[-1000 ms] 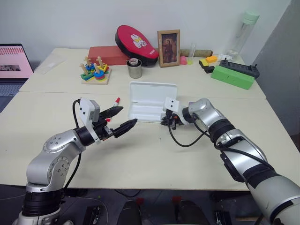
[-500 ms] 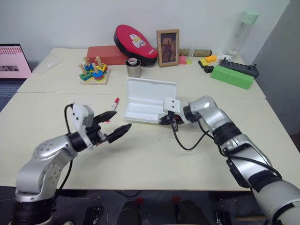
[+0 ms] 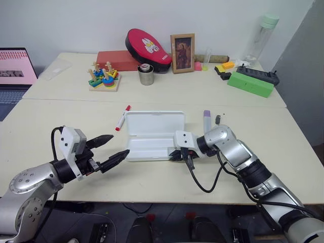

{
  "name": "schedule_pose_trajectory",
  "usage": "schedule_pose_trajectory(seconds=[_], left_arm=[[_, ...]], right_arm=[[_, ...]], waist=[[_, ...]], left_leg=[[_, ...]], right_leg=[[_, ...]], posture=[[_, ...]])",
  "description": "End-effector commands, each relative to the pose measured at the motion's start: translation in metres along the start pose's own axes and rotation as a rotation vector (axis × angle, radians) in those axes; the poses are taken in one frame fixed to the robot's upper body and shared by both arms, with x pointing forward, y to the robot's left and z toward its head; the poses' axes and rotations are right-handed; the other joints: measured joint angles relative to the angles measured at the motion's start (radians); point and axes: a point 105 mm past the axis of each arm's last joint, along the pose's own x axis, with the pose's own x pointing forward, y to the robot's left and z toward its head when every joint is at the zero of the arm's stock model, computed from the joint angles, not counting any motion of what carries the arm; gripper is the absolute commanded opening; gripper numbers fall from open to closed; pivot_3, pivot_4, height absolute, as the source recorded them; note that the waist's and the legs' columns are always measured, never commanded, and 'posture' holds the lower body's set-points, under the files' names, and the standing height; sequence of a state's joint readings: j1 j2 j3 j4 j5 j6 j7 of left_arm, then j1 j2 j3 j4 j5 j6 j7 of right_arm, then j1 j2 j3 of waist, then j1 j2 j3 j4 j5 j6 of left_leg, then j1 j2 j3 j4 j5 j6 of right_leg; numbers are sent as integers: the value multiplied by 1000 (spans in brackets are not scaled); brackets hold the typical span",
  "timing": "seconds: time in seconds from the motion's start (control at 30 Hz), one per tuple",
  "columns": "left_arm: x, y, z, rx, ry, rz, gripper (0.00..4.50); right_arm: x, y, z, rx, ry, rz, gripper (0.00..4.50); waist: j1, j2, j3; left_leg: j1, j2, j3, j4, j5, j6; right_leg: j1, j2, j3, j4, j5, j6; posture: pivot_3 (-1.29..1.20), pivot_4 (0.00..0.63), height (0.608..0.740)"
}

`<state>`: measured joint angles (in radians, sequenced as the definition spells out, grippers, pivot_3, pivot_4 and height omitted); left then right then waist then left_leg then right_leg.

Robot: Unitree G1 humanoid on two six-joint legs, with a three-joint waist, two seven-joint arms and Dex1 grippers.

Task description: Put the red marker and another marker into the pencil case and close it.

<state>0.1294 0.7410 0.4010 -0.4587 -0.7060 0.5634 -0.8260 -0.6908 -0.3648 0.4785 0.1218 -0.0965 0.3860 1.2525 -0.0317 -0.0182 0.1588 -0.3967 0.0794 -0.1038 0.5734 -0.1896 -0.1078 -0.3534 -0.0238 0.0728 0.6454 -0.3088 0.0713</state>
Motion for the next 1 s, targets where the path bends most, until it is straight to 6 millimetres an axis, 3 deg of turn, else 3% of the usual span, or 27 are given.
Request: schedule_pose_trajectory(seconds=[0.03, 0.27, 0.63, 0.87, 1.0], left_arm=[[1, -2, 13, 43, -28, -17, 4500], [5, -1, 15, 47, -35, -26, 4500], [9, 7, 18, 18, -54, 10, 4500], [11, 44, 37, 0, -146, 211, 4500], [16, 49, 37, 0, -148, 232, 4500]], right_arm=[[-2, -1, 6, -26, -3, -19, 58], [1, -1, 5, -3, 2, -34, 58], [-11, -1, 25, 20, -84, -38, 2611], [-43, -7, 60, 82, -276, -75, 4301], [-54, -11, 55, 95, -265, -127, 4479]], waist=[[0, -1, -1], [0, -2, -1], [0, -2, -1], [1, -3, -2], [0, -4, -2]], left_leg=[[0, 0, 0, 0, 0, 0], [0, 0, 0, -1, 0, 0], [0, 0, 0, -1, 0, 0], [-1, 0, -1, 0, 0, 0], [-1, 0, -1, -1, 0, 0]], right_leg=[[0, 0, 0, 0, 0, 0], [0, 0, 0, 0, 2, -3], [0, 0, 0, 0, 2, -3], [0, 0, -1, 0, 2, -3], [0, 0, 0, 0, 2, -3]], posture=[[0, 150, 740], [0, 150, 740], [0, 150, 740], [0, 150, 740], [0, 150, 740]])
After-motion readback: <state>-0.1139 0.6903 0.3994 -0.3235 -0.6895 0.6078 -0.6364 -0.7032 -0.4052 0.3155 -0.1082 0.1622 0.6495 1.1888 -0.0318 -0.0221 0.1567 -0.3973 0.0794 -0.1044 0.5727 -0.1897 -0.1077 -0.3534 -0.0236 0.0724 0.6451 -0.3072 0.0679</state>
